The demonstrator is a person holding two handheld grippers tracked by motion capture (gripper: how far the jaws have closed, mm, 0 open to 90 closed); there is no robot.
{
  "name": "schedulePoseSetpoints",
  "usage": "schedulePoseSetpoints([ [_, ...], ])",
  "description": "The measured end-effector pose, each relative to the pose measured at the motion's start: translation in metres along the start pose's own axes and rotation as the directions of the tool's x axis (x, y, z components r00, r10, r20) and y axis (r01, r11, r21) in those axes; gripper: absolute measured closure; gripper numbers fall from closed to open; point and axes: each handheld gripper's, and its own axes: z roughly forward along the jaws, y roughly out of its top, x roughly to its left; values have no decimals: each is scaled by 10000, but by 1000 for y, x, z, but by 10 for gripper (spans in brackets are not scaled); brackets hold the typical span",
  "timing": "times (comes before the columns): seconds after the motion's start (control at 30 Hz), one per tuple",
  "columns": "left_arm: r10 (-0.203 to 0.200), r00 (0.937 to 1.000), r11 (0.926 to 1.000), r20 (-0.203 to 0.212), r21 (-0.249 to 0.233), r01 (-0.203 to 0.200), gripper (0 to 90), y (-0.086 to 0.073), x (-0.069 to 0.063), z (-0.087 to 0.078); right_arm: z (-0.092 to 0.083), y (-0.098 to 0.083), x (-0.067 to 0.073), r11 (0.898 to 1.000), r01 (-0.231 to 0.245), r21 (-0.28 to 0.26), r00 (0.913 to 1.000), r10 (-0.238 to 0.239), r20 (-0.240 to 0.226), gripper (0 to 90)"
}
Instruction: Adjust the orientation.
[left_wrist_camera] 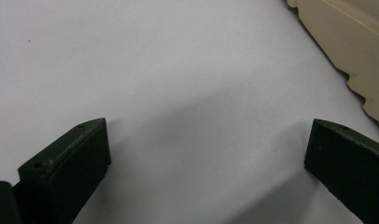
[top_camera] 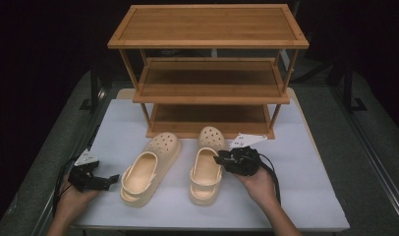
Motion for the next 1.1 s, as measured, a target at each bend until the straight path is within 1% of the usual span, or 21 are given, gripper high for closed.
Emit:
schedulePoseSetpoints([
  [0.03,5,10000,10000,2,6,-5,0,0,0,0,-1,0,0,10000,7,-11,10000,-7,51,762],
  [0.07,5,10000,10000,0,6,-5,0,0,0,0,-2,0,-2,10000,-86,-46,10000,86,26,783],
  [0.1,5,10000,10000,0,6,-5,0,0,0,0,-2,0,-2,10000,-86,-46,10000,86,26,783],
  [0.13,3,10000,10000,1,5,-3,0,0,0,0,-4,-1,-3,10000,-43,-74,9999,44,148,802],
  [0.23,2,10000,10000,1,6,-2,0,0,0,0,-7,-1,-5,10000,-5,-81,9997,7,236,811],
  [0.27,4,10000,10000,1,7,-4,0,0,0,0,-10,-2,-7,9999,66,-106,9995,-63,319,819],
  [0.3,4,10000,10000,1,7,-4,0,0,0,0,-10,-2,-7,9999,66,-106,9995,-63,319,819],
  [0.33,0,10000,10000,4,6,0,0,0,0,0,-15,-4,-9,9999,108,-99,9990,-103,446,824],
  [0.4,3,10000,10000,2,7,-3,0,0,0,0,-17,-4,-11,9999,86,-146,9991,-80,406,826],
  [0.47,3,10000,10000,-1,5,-3,0,0,0,0,-23,-6,-15,9998,143,-141,9991,-137,394,831],
  [0.53,5,10000,10000,-4,0,-5,0,0,0,0,-24,-7,-16,9997,203,-134,9990,-197,395,831],
  [0.6,7,10000,10000,-4,1,-7,0,0,0,0,-31,-11,-18,9988,494,-60,9977,-491,460,832],
  [0.77,5,10000,10000,-7,0,-5,0,0,0,0,-39,-16,-22,9989,476,-31,9982,-475,353,828],
  [0.83,3,10000,10000,-8,-5,-3,0,0,0,0,-39,-19,-24,9993,358,-62,9993,-357,132,814],
  [0.87,3,10000,10000,-6,-5,-3,0,0,0,0,-39,-21,-24,9997,244,-87,9997,-244,28,785],
  [0.9,3,10000,10000,-6,-5,-3,0,0,0,0,-39,-21,-24,9997,244,-87,9997,-244,28,785],
  [0.97,5,10000,10000,-7,-13,-5,0,0,0,0,-40,-23,-25,9999,90,-73,9998,-92,-184,734],
  [1.0,2,10000,10000,-1,-12,-2,0,0,0,0,-42,-25,-26,9998,6,-204,9999,-9,-146,681],
  [1.03,2,10000,10000,-1,-12,-2,0,0,0,0,-42,-25,-26,9998,6,-204,9999,-9,-146,681],
  [1.07,15,10000,10000,-2,-21,-15,0,0,0,0,-44,-26,-28,9994,-139,-304,9997,133,-194,623],
  [1.1,15,10000,10000,-2,-21,-15,0,0,0,0,-44,-26,-28,9994,-139,-304,9997,133,-194,623],
])
